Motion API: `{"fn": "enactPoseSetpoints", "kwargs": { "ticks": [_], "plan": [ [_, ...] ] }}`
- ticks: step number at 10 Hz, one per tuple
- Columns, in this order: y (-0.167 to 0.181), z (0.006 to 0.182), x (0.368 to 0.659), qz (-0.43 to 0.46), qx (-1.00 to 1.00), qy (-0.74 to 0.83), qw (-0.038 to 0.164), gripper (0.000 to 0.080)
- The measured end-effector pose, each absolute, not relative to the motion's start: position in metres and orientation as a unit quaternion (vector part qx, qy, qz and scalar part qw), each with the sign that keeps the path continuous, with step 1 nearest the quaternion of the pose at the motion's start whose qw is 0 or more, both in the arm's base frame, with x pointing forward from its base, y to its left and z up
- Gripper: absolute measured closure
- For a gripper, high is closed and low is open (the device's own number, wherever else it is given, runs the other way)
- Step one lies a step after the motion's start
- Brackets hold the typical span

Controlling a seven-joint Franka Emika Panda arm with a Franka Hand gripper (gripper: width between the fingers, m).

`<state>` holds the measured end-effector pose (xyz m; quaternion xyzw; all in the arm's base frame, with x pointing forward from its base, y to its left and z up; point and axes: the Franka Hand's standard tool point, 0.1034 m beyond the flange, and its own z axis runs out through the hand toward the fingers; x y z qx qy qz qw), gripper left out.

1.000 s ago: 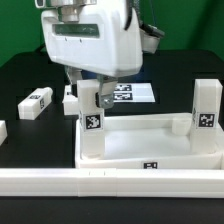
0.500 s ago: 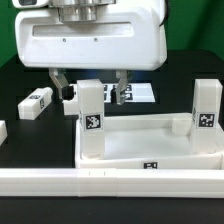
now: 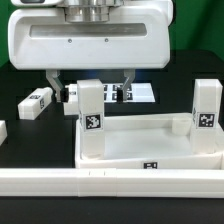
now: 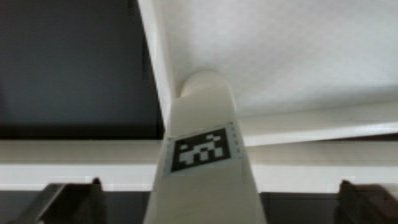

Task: Assemble desk

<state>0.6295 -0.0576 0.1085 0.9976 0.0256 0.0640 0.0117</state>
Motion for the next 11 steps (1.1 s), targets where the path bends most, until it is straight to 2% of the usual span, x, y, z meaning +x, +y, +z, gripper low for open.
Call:
{"fn": "enactPoseSetpoints", "kwargs": {
  "ticks": [3,4,5,6,7,10,11],
  "plan": [
    [-0.0594,0.1095,0.6301,0.063,0.994,0.086,0.019,0.0151],
    [-0.0594,0.1095,0.6301,0.063,0.994,0.082,0.018,0.0263],
    [-0.0594,0.1094,0.6300,0.063,0.995,0.074,0.018,0.0263],
    [-0.0593,0.1094,0.6300,0.063,0.995,0.074,0.018,0.0464],
    [-0.0593,0.1094,0.6300,0.064,0.995,0.072,0.017,0.0511],
    [-0.0593,0.1091,0.6299,0.065,0.998,-0.022,0.010,0.0511],
    [-0.0605,0.1088,0.6295,0.067,0.994,-0.089,-0.003,0.0511]
  ]
}}
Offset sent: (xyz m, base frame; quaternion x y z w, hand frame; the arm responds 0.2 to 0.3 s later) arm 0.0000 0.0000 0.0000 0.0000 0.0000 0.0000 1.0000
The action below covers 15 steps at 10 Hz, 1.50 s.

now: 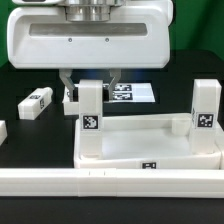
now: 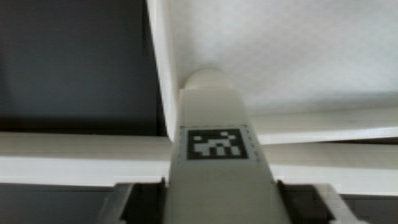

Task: Assemble desk

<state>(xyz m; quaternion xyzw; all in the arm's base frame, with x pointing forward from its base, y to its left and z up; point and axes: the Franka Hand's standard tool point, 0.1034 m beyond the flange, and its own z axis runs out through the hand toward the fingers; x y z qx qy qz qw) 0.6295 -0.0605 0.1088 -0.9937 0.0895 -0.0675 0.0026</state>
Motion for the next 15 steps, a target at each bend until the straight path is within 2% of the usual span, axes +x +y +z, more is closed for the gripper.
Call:
{"fn": "enactPoseSetpoints", "kwargs": {
  "ticks": [3,8,12,13,14,15],
  "plan": [
    [-0.062,0.108,0.629,-0.068,-0.967,0.245,0.027,0.0509],
    [-0.055,0.107,0.628,-0.050,-0.866,0.495,0.046,0.0509],
    [-0.053,0.107,0.628,-0.048,-0.839,0.539,0.051,0.0508],
    [-0.053,0.107,0.628,-0.049,-0.847,0.526,0.050,0.0288],
    [-0.053,0.107,0.628,-0.049,-0.854,0.516,0.049,0.0288],
    [-0.052,0.107,0.628,-0.050,-0.869,0.490,0.047,0.0179]
  ]
}}
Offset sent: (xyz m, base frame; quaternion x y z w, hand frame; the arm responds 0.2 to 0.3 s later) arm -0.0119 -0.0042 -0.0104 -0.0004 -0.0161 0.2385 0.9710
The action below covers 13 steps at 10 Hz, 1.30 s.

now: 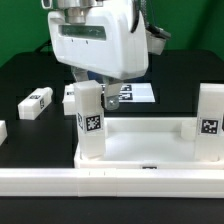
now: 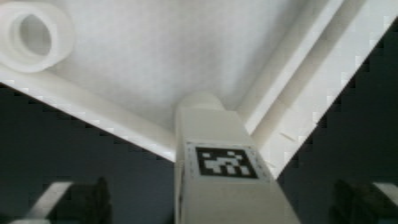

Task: Assemble desk

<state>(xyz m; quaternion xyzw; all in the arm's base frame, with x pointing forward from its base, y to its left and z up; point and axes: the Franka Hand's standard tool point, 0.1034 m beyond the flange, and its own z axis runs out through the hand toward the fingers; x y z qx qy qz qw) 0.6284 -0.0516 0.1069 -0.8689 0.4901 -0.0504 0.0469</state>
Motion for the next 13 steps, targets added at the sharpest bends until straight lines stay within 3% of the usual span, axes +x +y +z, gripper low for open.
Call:
{"fn": "enactPoseSetpoints", "kwargs": {
  "ticks": [6,13],
  "plan": [
    [-0.0545,0.1092,0.6343,-0.063,-0.977,0.201,0.024,0.0150],
    [-0.0532,0.1077,0.6345,-0.065,-0.998,0.025,0.002,0.0176]
  ]
}}
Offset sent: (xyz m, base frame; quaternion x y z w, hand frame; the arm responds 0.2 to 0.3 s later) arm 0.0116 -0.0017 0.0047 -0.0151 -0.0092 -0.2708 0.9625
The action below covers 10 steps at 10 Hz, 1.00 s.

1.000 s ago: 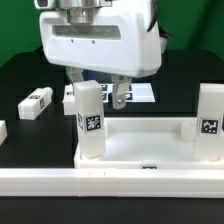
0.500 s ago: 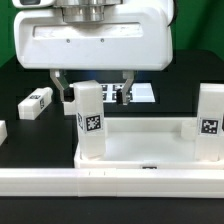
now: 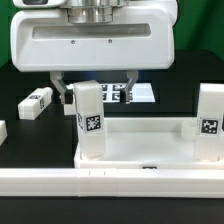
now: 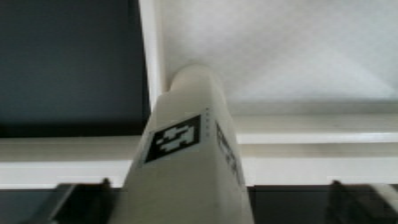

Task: Assemble desk

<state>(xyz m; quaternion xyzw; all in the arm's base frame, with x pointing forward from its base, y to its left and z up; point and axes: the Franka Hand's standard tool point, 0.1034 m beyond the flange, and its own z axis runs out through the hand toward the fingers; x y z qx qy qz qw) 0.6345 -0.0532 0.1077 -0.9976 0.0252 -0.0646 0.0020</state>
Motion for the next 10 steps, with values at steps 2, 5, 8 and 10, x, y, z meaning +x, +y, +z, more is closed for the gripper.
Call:
{"fn": "enactPoseSetpoints", "kwargs": {
  "ticks": [2,5,8,10],
  "plan": [
    [-0.0578,0.1076,0.6340,-0.064,-0.997,0.030,0.000,0.0515],
    [-0.0579,0.1069,0.6338,-0.064,-0.998,0.030,0.000,0.0511],
    [-0.0582,0.1059,0.6332,-0.064,-0.992,0.112,0.008,0.0511],
    [-0.0579,0.1052,0.6335,-0.069,-0.971,0.228,0.019,0.0511]
  ]
}}
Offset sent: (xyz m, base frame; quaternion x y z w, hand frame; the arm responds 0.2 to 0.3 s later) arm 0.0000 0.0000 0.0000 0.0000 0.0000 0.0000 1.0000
